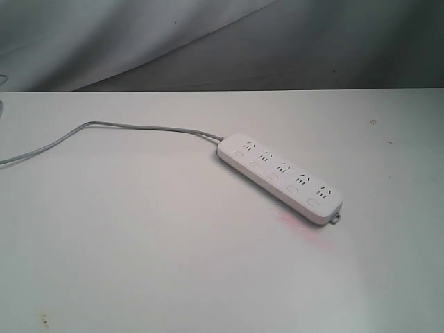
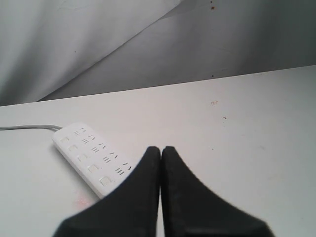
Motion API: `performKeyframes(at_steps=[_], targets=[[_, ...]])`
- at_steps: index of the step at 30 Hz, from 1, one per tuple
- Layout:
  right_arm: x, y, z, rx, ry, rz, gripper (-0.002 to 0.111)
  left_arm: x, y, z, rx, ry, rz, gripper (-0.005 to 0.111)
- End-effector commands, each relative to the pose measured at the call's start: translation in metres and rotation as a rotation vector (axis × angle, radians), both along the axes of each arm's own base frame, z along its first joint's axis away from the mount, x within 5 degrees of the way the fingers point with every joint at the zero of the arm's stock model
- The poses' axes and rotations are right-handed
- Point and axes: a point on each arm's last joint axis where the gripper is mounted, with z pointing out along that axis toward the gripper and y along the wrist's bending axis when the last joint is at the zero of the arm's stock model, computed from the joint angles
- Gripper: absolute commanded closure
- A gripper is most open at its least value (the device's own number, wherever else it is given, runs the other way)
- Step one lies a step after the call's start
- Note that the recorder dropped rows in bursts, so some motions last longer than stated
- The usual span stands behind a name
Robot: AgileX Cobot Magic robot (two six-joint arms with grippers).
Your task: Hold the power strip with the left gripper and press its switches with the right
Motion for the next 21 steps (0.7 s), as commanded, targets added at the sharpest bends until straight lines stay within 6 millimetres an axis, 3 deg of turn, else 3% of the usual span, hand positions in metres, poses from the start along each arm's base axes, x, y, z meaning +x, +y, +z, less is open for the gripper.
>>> performKeyframes(at_steps=[1, 17, 21], targets=[[-0.0002, -0.0007, -0.0017, -0.014, 0.004, -0.006, 0.108, -0.0002, 0.0005, -0.001, -0.004, -0.001, 0.007, 0.107], [-0.0002, -0.0007, -0.0017, -0.014, 0.004, -0.006, 0.108, -0.0002, 0.0005, -0.001, 0.005, -0.002, 0.006, 0.107], [-0.0002, -0.0007, -0.0017, -0.014, 0.004, -0.006, 0.108, -0.0041, 0.001, 0.0011, 0.119, -0.053, 0.002, 0.107]])
